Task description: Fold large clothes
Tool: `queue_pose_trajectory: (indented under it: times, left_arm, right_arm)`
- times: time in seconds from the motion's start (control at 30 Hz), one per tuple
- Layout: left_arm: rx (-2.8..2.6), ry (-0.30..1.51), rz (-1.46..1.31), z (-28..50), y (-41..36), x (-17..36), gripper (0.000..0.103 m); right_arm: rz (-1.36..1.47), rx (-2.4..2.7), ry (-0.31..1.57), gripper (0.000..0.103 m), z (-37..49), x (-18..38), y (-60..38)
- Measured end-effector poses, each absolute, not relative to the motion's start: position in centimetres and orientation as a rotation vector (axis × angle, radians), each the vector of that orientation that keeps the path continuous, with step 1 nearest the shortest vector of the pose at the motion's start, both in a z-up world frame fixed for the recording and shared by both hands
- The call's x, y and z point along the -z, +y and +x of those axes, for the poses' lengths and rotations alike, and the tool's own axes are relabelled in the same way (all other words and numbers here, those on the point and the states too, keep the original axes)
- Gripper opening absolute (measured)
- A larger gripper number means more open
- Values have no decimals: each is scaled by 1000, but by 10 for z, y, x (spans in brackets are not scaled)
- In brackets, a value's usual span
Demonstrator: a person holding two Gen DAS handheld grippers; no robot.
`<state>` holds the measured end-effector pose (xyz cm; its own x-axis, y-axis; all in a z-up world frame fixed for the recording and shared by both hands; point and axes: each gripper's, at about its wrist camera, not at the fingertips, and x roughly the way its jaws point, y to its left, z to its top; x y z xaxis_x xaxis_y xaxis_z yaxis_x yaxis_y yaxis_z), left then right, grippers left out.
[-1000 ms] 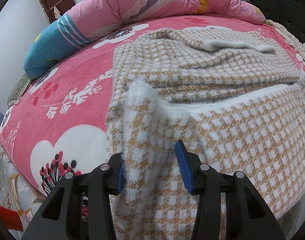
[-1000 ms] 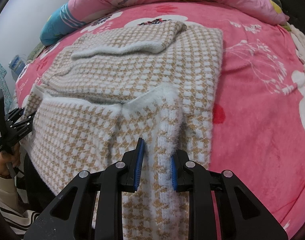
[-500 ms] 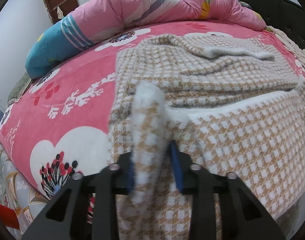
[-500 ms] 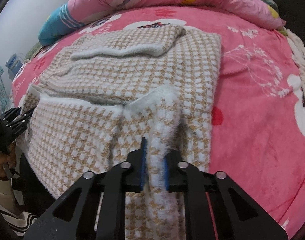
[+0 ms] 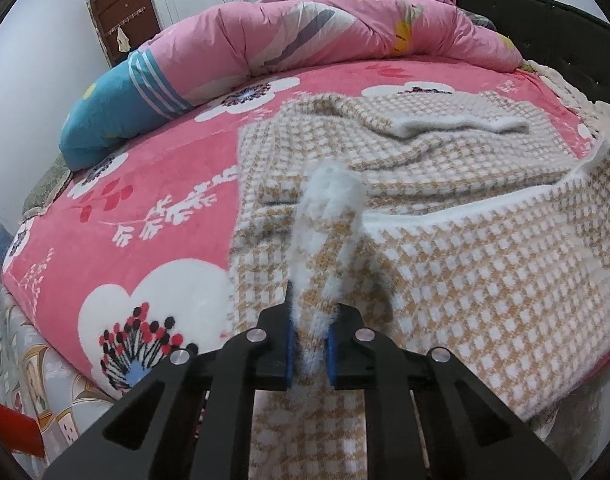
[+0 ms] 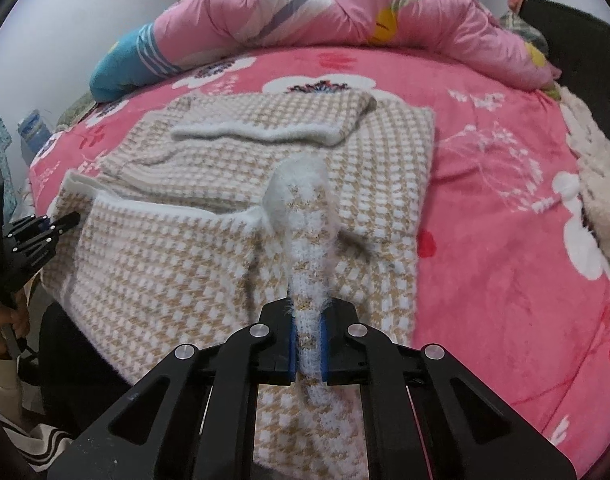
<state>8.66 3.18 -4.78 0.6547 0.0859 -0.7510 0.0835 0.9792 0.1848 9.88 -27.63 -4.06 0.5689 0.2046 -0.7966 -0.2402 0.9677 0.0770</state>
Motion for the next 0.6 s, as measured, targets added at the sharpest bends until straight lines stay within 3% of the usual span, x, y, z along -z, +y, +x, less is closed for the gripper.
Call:
queue_pose_trajectory:
  times: [0.27,0.6]
  left_arm:
    - [1,762,179,54,28,25,9]
    - [63,510,136,24,37,-52,8]
  right_arm:
    - [-33,-239,820,5,62,14,-277]
    - [-15,-211,572,5,37,-50,-287]
